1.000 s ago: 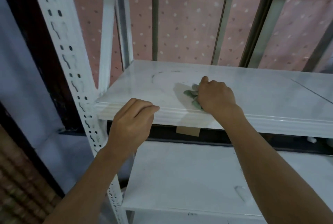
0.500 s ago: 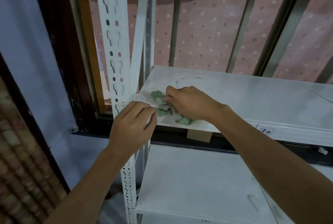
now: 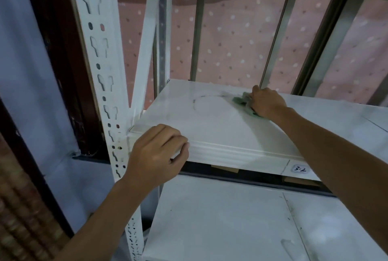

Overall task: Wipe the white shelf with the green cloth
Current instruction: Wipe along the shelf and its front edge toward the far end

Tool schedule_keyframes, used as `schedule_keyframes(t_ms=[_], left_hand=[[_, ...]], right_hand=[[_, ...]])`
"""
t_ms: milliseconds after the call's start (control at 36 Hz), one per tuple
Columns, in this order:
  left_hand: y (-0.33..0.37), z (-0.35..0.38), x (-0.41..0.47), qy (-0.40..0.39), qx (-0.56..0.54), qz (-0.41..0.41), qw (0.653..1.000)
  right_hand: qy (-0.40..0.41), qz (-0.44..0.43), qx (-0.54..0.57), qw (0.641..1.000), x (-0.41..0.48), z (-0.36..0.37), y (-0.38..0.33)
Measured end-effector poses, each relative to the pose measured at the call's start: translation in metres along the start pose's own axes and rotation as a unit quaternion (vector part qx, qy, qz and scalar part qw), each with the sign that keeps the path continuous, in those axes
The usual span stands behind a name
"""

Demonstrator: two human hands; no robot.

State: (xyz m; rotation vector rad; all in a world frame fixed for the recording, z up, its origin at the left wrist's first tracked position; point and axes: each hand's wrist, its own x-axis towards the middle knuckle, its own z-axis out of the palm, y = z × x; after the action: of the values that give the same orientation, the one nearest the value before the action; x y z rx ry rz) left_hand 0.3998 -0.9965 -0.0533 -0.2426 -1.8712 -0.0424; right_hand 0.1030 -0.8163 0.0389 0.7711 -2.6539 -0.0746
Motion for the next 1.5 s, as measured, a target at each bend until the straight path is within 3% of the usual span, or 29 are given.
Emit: schedule_keyframes(t_ms=[278,389,611,778,833,917,1056,1194,1361,1500], left_hand=[[0.005,0.019,-0.002,0.032,0.022,-0.023,0.999],[0.008,0.021,-0.006,0.045,0.024,-0.038,0.998],[0.011,0.020,-0.002,0.060,0.034,-0.038,0.997],[0.012,0.019,0.001,0.060,0.040,-0.033,0.997],[0.011,0.018,0.001,0.059,0.046,-0.028,0.997],[0.010,0.016,-0.001,0.051,0.054,-0.024,0.997],[0.009,0.014,-0.001,0.044,0.054,-0.025,0.997],[0.009,0.015,0.001,0.043,0.048,-0.036,0.997],[0.009,0.017,0.003,0.056,0.047,-0.050,0.996],[0.013,0.021,0.001,0.072,0.042,-0.063,0.995]], right_hand=[[-0.046,-0.089,-0.008,0.995,0.066,0.014,-0.018],[-0.038,-0.188,0.011,0.981,0.070,0.010,-0.047],[-0.017,-0.407,0.065,0.911,0.013,-0.015,-0.093],[0.100,-0.517,0.101,0.844,-0.040,-0.026,-0.087],[0.122,-0.507,0.114,0.845,-0.045,-0.023,-0.080],[0.118,-0.444,0.125,0.879,-0.042,-0.014,-0.069],[0.067,-0.306,0.063,0.947,-0.005,-0.001,-0.057],[0.003,-0.224,0.046,0.974,0.057,0.011,-0.071],[-0.017,-0.233,0.037,0.972,0.103,0.009,-0.119],[0.015,-0.330,0.063,0.942,0.105,0.006,-0.158]])
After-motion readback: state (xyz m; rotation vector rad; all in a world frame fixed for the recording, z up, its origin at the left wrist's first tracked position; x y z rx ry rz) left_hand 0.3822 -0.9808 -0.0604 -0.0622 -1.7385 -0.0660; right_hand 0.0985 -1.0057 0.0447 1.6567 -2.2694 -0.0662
